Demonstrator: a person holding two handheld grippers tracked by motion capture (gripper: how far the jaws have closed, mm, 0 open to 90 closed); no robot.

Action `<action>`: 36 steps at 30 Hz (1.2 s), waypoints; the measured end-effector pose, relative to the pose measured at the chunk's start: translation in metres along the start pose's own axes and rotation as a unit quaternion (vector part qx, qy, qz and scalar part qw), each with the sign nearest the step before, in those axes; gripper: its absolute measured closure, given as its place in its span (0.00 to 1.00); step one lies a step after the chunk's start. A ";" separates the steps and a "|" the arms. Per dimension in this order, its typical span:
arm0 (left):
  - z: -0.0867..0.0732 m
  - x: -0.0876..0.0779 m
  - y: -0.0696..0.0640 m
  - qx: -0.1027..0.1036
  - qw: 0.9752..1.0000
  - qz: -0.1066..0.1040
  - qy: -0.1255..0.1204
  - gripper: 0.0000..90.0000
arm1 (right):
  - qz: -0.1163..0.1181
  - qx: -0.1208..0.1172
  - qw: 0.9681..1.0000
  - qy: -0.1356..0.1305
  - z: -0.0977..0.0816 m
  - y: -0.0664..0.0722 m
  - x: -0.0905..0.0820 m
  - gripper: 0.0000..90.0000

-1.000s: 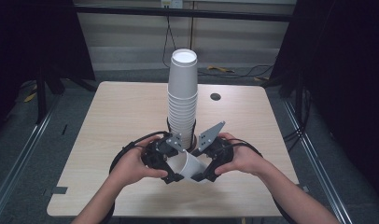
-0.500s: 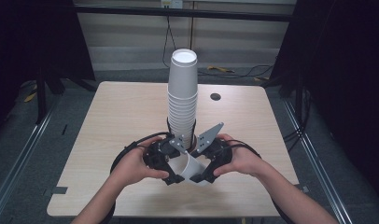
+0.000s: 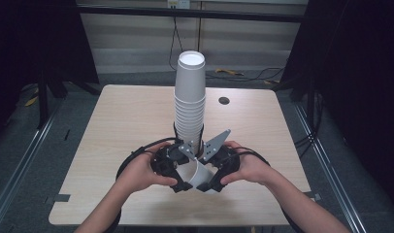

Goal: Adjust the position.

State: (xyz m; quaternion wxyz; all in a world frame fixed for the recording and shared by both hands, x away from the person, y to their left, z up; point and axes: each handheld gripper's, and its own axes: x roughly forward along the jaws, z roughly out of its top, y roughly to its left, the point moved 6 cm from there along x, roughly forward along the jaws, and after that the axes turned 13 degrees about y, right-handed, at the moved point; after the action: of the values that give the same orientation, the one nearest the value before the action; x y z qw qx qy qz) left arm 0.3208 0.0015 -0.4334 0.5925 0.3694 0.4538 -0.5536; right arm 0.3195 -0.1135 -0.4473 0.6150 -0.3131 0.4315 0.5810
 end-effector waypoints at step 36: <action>0.001 -0.002 0.002 0.003 1.000 0.013 -0.002 0.16 | -0.018 -0.008 1.000 -0.002 0.002 -0.001 0.006 0.24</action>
State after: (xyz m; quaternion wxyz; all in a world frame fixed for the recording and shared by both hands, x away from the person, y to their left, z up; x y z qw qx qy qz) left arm 0.3234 0.0013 -0.4317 0.5992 0.3758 0.4467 -0.5479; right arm 0.3209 -0.1099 -0.4518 0.6236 -0.3243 0.4197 0.5743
